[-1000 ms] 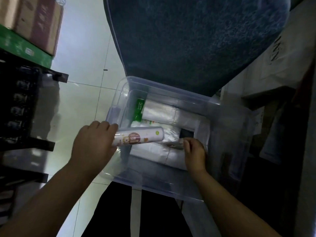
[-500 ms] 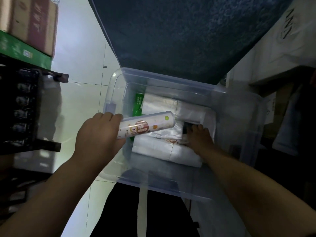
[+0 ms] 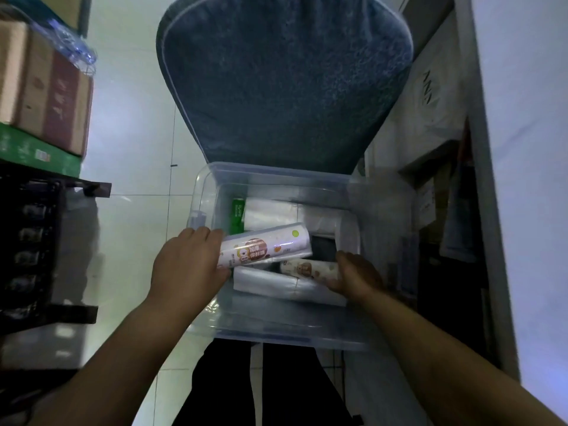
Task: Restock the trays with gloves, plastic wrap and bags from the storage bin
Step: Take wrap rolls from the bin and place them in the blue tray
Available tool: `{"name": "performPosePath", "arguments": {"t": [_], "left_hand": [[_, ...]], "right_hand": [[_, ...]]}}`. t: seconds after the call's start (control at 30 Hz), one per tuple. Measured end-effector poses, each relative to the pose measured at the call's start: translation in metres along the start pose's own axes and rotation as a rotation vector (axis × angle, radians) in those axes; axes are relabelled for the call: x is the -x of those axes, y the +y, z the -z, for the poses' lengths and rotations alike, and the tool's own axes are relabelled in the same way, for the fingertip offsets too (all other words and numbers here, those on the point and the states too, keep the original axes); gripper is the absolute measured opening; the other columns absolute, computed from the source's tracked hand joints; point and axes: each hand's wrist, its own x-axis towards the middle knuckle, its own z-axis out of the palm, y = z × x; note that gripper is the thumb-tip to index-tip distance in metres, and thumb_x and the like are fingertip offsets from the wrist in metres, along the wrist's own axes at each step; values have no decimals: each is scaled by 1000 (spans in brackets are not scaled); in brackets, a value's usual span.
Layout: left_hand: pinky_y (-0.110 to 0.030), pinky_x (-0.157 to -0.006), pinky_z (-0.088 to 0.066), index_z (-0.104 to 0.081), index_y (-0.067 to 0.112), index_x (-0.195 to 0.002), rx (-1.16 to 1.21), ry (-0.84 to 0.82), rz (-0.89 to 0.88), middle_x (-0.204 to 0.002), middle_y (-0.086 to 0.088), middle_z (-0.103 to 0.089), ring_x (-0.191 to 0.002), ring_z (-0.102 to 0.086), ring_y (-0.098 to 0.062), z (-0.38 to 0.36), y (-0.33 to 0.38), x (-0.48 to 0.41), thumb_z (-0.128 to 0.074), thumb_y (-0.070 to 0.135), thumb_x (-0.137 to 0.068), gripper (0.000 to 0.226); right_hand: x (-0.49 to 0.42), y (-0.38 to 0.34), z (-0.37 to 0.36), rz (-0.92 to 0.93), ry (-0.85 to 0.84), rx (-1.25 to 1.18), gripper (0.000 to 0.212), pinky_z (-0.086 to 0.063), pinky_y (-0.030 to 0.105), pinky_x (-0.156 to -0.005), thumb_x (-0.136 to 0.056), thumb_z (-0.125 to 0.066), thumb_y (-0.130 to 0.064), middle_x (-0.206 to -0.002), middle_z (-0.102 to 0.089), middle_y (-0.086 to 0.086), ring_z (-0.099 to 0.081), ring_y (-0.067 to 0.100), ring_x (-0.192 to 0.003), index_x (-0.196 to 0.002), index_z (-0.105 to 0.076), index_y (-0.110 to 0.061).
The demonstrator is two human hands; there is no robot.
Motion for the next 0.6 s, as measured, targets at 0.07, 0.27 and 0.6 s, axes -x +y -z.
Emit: {"name": "performPosePath", "arguments": {"t": [0.07,0.27,0.6], "left_hand": [[-33,-54,-48,-64,15,-95,20,37,-26,-83,-8,-65,-70,-59,-27,8,-3,7,-82,31,-57,45],[-31,-53,-42,-64,13,-98,94,135,-80,-82,-9,-65,-73,-58,-30,32,-27,31,-79,30,-60,44],[-28,-50,-42,-60,18,-106,322,241,-215,-88,-5,-62,-73,-52,-21,72,-48,81,-76,35,-67,45]], "right_hand": [[19,-7,11,-66,41,-62,54,-49,33,-80,-71,-69,-54,-113,-62,11,-59,29,-98,-105,-51,-15],[87,-41,31,-123,222,-207,47,-47,34,-78,-74,-72,-38,-112,-61,13,-59,29,-99,-108,-53,-11],[224,-113,32,-241,685,-376,43,-49,36,-66,-73,-72,-39,-103,-57,1,-60,23,-85,-102,-50,-17]]}}
